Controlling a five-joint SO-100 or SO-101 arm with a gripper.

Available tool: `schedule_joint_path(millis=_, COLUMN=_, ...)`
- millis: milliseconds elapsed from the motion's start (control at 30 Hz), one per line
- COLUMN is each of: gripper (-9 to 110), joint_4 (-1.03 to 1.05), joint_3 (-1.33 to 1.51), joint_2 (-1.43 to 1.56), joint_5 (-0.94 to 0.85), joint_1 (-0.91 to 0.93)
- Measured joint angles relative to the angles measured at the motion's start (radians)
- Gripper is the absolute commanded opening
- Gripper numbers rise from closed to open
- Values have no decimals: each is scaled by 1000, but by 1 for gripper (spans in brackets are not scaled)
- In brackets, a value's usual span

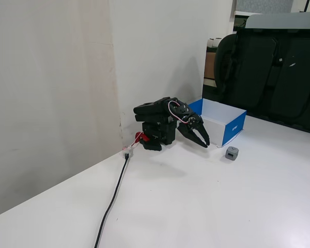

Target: Pick the gray block and keep it in the box.

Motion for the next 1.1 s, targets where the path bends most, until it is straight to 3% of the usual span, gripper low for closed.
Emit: schedule_joint_path(millis=1100, gripper=0, joint_4=-14, joint_3=0, joint_2=0, joint_5=0, joint_1=18)
